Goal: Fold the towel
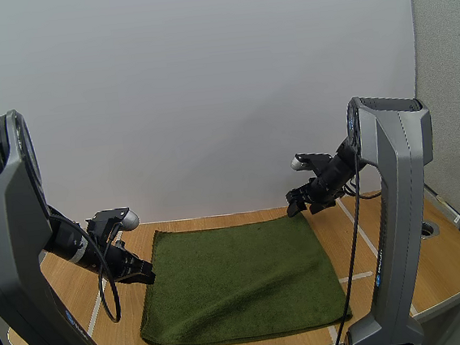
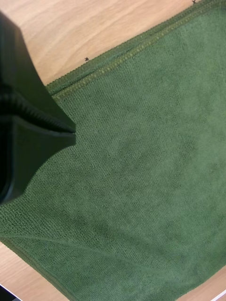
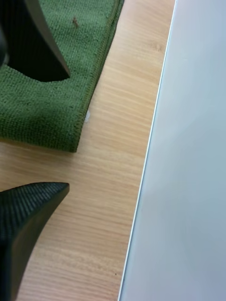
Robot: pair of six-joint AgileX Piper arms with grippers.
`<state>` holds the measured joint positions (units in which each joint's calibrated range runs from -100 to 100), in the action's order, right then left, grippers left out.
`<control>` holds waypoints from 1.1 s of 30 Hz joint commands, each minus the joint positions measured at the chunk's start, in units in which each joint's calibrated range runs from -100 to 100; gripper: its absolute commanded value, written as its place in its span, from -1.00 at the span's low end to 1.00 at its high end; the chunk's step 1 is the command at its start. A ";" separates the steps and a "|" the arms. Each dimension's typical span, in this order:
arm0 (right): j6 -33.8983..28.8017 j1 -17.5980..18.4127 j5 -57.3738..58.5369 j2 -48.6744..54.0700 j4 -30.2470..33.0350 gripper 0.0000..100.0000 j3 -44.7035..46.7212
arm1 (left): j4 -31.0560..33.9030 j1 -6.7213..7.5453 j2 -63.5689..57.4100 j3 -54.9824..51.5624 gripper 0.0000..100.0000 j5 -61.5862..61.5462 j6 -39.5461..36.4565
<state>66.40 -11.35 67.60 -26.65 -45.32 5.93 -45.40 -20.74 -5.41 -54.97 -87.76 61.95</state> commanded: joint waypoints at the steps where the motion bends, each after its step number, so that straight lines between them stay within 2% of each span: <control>1: 0.57 0.01 -0.71 -0.62 0.15 1.00 -0.43 | -0.99 0.22 -0.54 -0.15 -1.00 -0.05 0.39; 9: 0.57 0.01 -0.90 -1.84 0.15 1.00 -0.43 | -0.99 0.22 -0.54 -0.15 -1.00 -0.05 0.39; 15: -1.47 0.01 -1.25 -1.84 2.75 0.96 -0.43 | -0.65 0.22 -0.54 -0.14 -1.00 0.00 0.39; 17: -1.47 0.01 -0.30 -1.84 2.85 0.73 -0.43 | -0.65 0.22 -0.54 -0.14 -1.00 0.00 0.39; 22: -1.58 0.01 1.17 -1.84 2.74 -0.44 -0.43 | -0.65 0.22 -0.54 -0.14 -1.00 0.00 0.39; 24: -1.58 0.01 1.17 -1.84 2.74 -0.73 -0.43 | -0.65 0.22 -0.54 -0.14 -1.00 0.00 0.39; 26: -2.33 0.01 1.17 -1.84 2.74 -0.73 -0.43 | -0.39 0.22 -0.54 -0.14 -1.00 0.00 0.39; 28: -2.33 0.01 1.37 -1.84 2.28 -0.61 -0.43 | -0.16 0.22 -0.54 -0.14 -1.00 0.00 0.30; 31: -2.33 0.01 1.56 -1.84 1.68 -0.31 -0.43 | 0.01 0.22 -0.54 -0.14 -1.00 0.00 0.30; 33: -2.33 0.01 1.70 -1.84 1.20 -0.29 -0.43 | 0.01 0.22 -0.54 -0.14 -1.00 0.00 0.30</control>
<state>64.23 -11.35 68.24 -28.66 -43.54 5.77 -45.06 -20.74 -5.41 -54.97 -87.63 61.95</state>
